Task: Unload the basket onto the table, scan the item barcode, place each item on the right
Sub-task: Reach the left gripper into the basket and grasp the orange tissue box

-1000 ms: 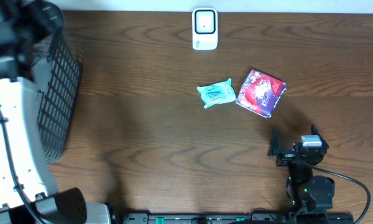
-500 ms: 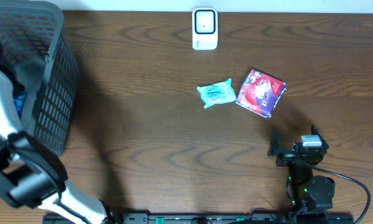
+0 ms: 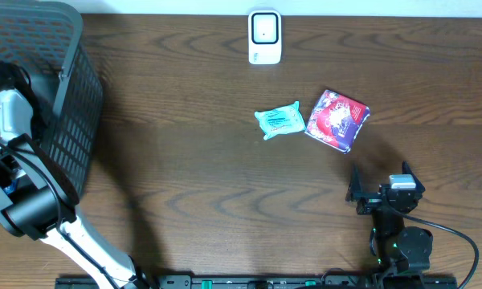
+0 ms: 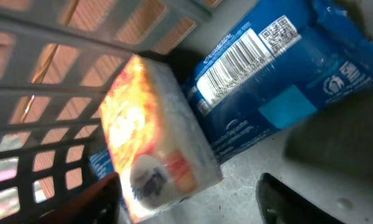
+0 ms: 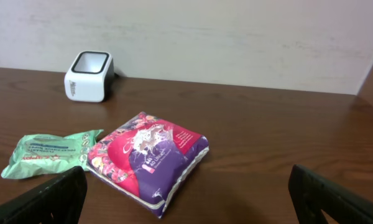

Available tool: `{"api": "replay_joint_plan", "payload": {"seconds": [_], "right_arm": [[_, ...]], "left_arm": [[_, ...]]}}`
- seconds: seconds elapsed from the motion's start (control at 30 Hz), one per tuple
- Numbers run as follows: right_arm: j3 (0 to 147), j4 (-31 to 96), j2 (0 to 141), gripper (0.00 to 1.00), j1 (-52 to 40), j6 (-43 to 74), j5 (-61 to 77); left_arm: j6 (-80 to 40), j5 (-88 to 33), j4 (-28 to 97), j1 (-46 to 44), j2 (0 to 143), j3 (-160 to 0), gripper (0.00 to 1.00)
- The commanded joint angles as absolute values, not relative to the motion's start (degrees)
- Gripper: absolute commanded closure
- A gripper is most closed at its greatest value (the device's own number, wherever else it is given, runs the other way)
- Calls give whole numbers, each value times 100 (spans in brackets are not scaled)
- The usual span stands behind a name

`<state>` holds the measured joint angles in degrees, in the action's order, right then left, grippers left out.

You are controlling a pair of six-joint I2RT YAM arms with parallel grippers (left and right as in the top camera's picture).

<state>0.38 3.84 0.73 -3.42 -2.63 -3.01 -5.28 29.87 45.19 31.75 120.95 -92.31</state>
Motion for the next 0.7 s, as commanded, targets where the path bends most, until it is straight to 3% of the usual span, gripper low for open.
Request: {"api": "replay_joint_plan", "payload": {"seconds": [0.0, 0.13, 0.23, 0.33, 0.47, 0.67], "right_arm": [[30, 408, 45, 1, -294, -327, -309], [30, 408, 45, 1, -294, -329, -309], [30, 408, 45, 1, -294, -327, -309], [30, 408, 45, 1, -294, -329, -309], [30, 408, 45, 1, -294, -327, -309], [30, 408, 45, 1, -294, -329, -309]], "left_arm": [[-499, 2950, 4532, 3245, 12250, -9214, 35], [-502, 2906, 4591, 3288, 12250, -9205, 45], [-502, 2886, 4674, 3288, 12250, -9205, 63], [-499, 2884, 4724, 3288, 12250, -9205, 92], [-539, 2847, 4772, 3275, 12193, -9205, 93], [-1525, 2834, 4770, 3052, 11347, -9227, 93]]}}
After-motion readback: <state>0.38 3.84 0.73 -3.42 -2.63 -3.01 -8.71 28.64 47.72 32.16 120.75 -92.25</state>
